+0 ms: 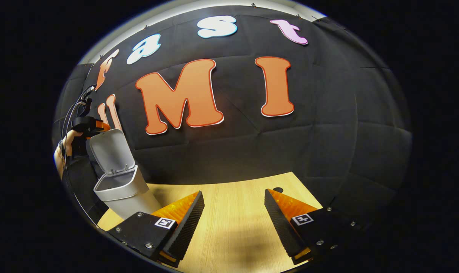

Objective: Press the lid of the desktop garbage bin to open it, pick up the crumpled paper on the desktop and throw it into the bin, then pick up the pop can on the desktop and drop it into the bin, and finally close the garbage bin lid.

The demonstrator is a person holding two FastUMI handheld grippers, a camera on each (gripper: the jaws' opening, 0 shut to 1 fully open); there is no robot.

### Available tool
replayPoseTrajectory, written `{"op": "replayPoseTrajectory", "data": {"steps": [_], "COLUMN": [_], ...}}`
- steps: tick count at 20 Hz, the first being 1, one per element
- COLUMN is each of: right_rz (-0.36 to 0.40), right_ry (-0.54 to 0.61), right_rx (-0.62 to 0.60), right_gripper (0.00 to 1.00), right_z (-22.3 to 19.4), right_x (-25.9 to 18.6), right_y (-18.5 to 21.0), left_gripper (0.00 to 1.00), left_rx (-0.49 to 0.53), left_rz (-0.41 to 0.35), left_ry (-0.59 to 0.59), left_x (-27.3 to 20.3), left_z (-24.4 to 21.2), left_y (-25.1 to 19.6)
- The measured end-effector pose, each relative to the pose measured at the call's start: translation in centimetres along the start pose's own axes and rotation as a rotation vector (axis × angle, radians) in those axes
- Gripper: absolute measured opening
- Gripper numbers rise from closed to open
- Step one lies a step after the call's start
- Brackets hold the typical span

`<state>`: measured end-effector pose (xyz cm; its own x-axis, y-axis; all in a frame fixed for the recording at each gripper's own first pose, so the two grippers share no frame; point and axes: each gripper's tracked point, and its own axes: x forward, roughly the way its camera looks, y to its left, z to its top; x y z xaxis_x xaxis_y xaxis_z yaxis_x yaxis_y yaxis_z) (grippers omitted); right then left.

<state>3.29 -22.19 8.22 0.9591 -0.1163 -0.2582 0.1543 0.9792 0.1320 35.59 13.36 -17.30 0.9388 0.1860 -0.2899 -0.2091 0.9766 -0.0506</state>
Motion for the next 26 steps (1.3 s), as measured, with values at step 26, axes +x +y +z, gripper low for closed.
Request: {"op": "replayPoseTrajectory", "data": {"steps": [26], "right_rz": [0.11], "right_ry": [0.037], "right_rx": [0.004], "right_gripper": [0.95], "right_z": [-0.6], "right_x": [0.1], "right_y": [0.9], "left_gripper": [0.92], "left_rx": [0.311], "left_rz": [0.107], "left_ry": [-0.057], "left_x": [-6.9], "left_z": [-17.0], "left_y": [-2.6]}}
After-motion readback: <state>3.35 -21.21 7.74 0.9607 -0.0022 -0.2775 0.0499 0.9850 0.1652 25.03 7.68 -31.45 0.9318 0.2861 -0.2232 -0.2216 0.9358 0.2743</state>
